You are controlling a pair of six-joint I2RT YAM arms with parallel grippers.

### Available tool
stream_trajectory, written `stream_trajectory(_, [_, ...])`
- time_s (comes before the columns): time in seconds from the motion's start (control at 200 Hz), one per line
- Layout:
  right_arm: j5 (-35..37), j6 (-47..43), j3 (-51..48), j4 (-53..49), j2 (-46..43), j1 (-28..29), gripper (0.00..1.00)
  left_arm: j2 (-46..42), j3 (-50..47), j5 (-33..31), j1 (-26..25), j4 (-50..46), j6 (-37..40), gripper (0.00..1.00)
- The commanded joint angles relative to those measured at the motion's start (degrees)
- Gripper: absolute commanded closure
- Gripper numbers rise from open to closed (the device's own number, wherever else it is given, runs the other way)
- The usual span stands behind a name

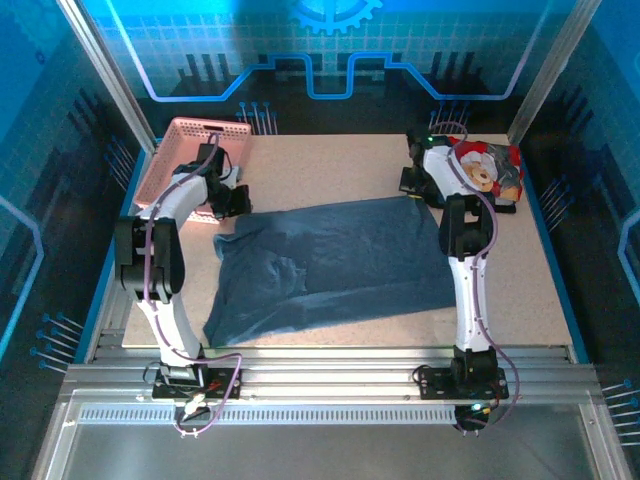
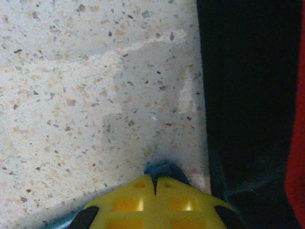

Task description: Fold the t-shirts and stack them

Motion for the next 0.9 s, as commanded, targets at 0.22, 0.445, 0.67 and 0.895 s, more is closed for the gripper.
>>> stream_trajectory(0.22, [-0.7, -0.8, -2.9, 2.8, -5.2, -1.3, 1.00, -3.1, 6.2, -4.2, 0.3, 0.0, 1.6, 1.00])
stream_trajectory(0.445, [0.0, -1.3, -5.3, 4.3, -7.4, -1.8, 1.00, -2.8, 7.8, -6.3, 0.3, -1.2, 4.3, 1.00])
stream_trajectory(0.67, [-0.6, -2.3, -7.3, 5.3, -9.3, -2.2, 1.00, -3.9, 7.3, -5.1, 0.1, -0.1, 4.4, 1.00])
stream_trajectory(0.895, [-1.4, -2.9, -13.6, 7.7, -13.9, -2.1, 1.00, -7.3, 2.3, -4.6, -1.0, 0.7, 4.7, 1.00])
